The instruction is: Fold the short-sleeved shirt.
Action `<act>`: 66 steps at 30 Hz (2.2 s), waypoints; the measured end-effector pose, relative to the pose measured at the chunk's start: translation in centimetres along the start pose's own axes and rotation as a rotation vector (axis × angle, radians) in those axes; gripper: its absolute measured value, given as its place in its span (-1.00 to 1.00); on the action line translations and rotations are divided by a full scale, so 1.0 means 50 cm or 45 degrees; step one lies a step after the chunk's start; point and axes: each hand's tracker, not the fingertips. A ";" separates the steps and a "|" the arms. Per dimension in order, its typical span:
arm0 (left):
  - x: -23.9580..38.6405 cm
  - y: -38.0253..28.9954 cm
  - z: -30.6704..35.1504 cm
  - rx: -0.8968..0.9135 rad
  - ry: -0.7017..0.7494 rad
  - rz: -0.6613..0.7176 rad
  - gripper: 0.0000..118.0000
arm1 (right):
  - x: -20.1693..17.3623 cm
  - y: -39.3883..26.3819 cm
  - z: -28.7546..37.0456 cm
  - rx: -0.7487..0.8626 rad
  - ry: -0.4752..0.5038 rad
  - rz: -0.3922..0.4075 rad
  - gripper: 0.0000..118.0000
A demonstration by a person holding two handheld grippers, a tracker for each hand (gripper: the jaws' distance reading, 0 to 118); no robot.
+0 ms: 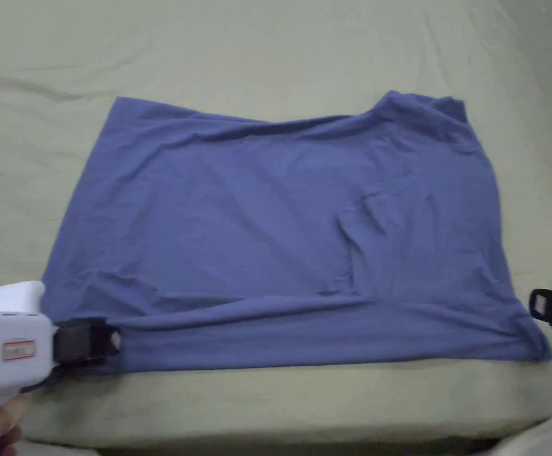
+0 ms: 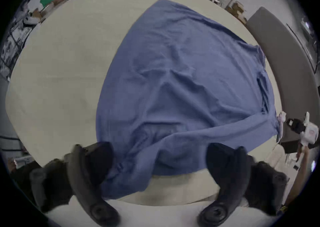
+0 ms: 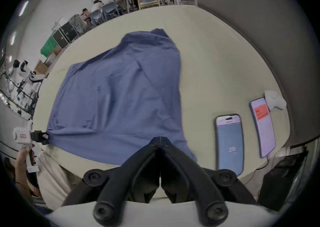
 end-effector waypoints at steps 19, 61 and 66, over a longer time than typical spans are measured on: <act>-0.040 0.026 0.055 0.069 -0.362 0.339 -0.91 | 0.045 -0.012 -0.116 -0.280 0.103 -0.092 -0.85; 0.074 0.265 0.166 0.701 -0.341 0.055 1.00 | -0.094 0.235 -0.034 0.396 0.126 -0.015 0.95; 0.089 0.114 0.110 0.444 -0.077 -0.012 -1.00 | -0.180 0.079 -0.009 0.353 0.021 0.203 -0.96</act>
